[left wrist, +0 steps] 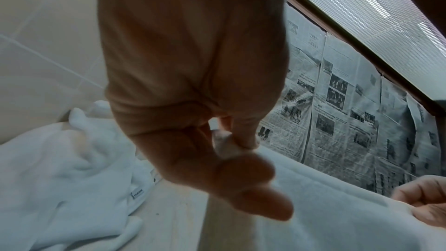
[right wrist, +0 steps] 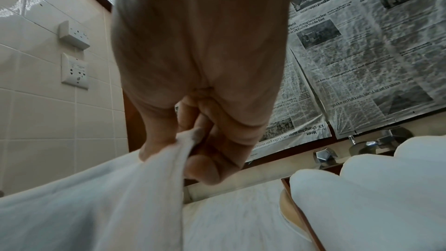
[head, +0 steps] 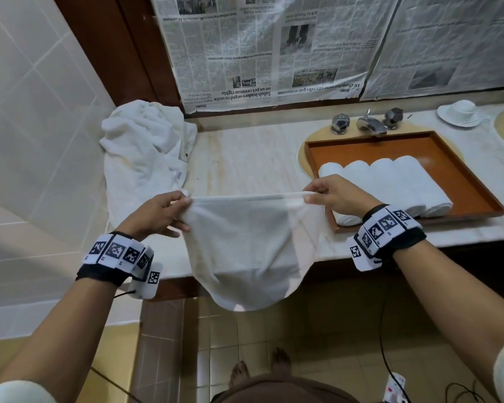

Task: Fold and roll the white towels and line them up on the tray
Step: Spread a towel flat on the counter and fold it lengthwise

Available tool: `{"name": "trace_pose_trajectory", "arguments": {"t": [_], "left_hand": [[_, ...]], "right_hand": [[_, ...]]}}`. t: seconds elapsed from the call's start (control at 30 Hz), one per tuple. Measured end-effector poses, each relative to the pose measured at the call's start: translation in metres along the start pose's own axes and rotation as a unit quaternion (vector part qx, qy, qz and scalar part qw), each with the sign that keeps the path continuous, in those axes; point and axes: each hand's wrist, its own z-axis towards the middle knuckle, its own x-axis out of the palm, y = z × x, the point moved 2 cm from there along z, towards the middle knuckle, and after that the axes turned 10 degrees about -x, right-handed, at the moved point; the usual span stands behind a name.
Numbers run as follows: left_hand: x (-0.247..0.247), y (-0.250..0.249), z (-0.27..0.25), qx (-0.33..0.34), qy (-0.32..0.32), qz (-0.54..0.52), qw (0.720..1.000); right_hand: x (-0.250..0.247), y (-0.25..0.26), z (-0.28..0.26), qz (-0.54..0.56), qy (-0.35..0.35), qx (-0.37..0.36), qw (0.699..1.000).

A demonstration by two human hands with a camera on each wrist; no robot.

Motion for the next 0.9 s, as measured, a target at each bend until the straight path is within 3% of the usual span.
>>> {"name": "trace_pose_trajectory", "arguments": {"t": [0.47, 0.77, 0.9], "left_hand": [[-0.023, -0.023, 0.006, 0.072, -0.023, -0.021, 0.997], [-0.058, -0.086, 0.009, 0.166, -0.187, 0.000, 0.968], [-0.068, -0.101, 0.015, 0.184, -0.212, -0.011, 0.960]], "right_hand": [[-0.025, 0.014, 0.009, -0.022, -0.049, -0.012, 0.999], [-0.087, 0.051, 0.045, 0.044, -0.096, -0.046, 0.993], [-0.108, 0.057, 0.058, 0.025, -0.087, -0.047, 0.995]]}}
